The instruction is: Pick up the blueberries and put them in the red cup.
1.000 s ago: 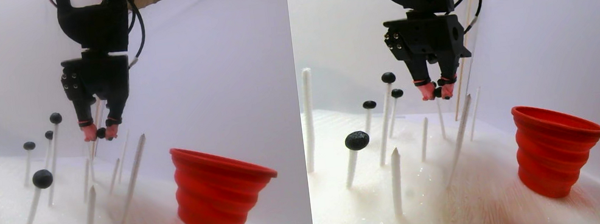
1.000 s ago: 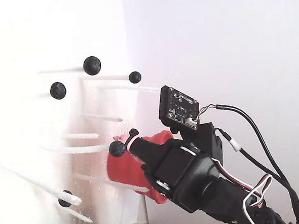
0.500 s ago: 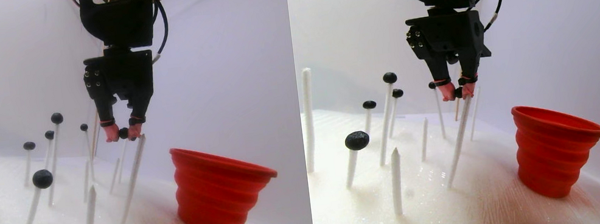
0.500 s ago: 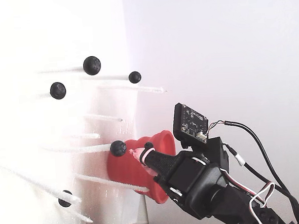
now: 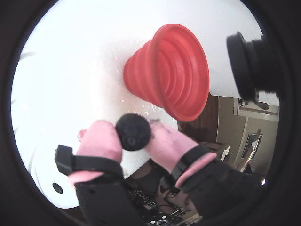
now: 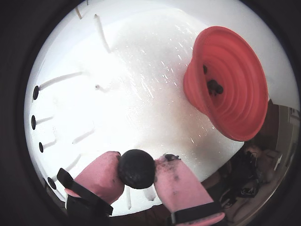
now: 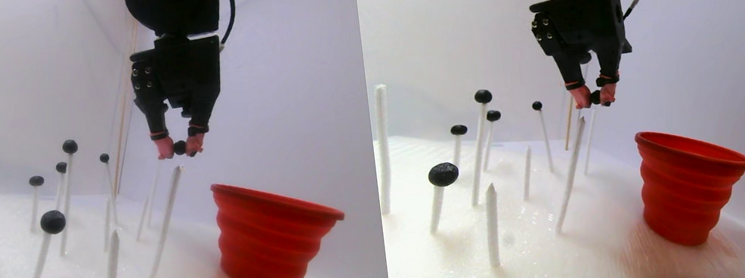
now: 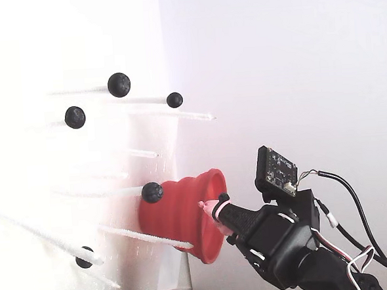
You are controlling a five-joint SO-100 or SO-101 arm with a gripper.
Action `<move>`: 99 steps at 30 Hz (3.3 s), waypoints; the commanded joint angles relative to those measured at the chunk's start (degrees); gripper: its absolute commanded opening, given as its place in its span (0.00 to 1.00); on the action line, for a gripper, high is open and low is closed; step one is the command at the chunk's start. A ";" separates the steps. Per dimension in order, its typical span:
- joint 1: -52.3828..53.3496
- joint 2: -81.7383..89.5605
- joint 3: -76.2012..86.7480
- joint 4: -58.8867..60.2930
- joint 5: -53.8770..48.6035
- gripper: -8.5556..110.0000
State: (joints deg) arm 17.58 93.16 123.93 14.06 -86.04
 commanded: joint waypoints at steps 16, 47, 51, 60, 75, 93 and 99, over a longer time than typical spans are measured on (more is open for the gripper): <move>11.16 3.78 -6.33 0.00 -3.78 0.15; 19.42 -4.75 -14.06 -4.39 -6.94 0.16; 19.69 -5.10 -14.24 -4.92 -6.94 0.21; 18.98 -4.83 -14.77 -5.19 -6.94 0.22; 13.80 -1.93 -13.36 -5.10 -7.12 0.20; 6.15 2.81 -10.02 -4.31 -7.82 0.19; 2.99 5.62 -8.96 -2.55 -6.68 0.19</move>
State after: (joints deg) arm 21.01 90.88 115.40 10.99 -94.04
